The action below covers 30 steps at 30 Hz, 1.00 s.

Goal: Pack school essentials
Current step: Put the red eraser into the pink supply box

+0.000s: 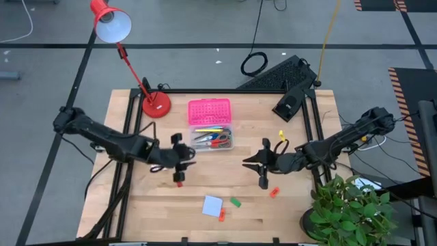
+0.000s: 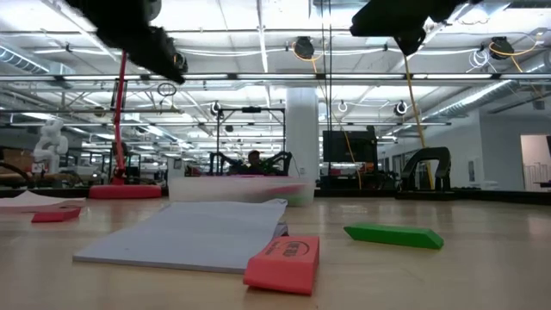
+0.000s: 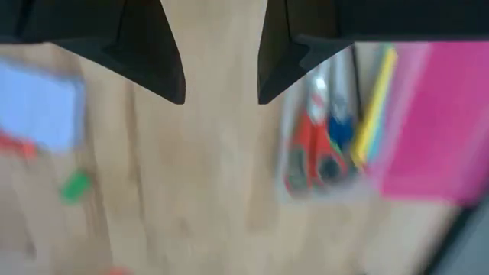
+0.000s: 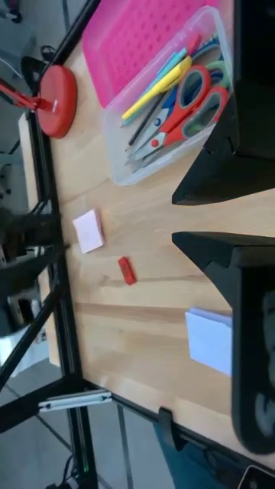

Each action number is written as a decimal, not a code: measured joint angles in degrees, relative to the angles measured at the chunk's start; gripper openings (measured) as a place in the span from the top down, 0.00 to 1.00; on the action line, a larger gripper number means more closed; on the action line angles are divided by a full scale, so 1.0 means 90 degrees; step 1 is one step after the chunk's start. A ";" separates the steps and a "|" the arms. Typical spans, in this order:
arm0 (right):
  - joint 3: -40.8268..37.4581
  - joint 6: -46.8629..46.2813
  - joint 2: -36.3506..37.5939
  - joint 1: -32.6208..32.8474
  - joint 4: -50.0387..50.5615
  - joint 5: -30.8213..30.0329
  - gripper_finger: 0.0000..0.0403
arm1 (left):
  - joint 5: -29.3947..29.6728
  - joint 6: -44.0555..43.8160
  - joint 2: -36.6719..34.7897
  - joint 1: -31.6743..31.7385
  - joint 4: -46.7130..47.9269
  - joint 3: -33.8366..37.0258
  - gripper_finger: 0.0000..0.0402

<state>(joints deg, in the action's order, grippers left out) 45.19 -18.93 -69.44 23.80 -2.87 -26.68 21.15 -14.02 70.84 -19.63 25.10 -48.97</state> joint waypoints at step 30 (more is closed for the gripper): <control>0.0000 0.0225 -0.0222 -0.0052 0.0114 0.0338 0.85 | -0.1186 0.3029 0.1330 -0.1606 0.1888 0.0002 0.58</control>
<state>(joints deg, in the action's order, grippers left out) 45.19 -16.91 -71.44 23.33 -1.85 -23.64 10.47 13.24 82.81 -34.09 42.10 -48.95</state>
